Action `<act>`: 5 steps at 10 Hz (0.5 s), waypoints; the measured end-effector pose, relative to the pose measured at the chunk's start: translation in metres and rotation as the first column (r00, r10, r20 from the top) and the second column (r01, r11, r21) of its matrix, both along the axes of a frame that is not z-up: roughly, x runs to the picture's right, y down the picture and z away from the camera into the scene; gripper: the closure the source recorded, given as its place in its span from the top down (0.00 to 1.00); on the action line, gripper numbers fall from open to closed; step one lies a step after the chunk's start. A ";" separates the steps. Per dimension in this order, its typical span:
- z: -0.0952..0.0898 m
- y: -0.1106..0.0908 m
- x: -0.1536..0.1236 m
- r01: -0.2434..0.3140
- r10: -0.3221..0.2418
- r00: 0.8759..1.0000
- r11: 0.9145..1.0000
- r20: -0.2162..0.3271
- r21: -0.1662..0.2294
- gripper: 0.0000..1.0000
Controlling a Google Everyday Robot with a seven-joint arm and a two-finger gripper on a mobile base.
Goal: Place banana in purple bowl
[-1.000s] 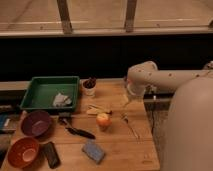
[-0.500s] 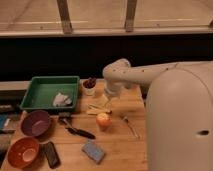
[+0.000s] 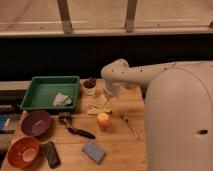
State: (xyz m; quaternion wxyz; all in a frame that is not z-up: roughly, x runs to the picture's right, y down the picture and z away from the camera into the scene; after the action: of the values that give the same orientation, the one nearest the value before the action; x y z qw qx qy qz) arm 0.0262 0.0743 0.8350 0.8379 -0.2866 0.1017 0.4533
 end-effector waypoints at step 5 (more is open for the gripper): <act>0.024 0.020 -0.032 0.114 -0.114 0.993 0.993 -0.011 -0.017 0.64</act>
State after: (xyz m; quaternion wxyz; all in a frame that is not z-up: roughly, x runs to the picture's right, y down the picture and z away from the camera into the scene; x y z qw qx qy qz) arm -0.0055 0.0939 0.8592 0.8595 -0.2843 0.1267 0.4055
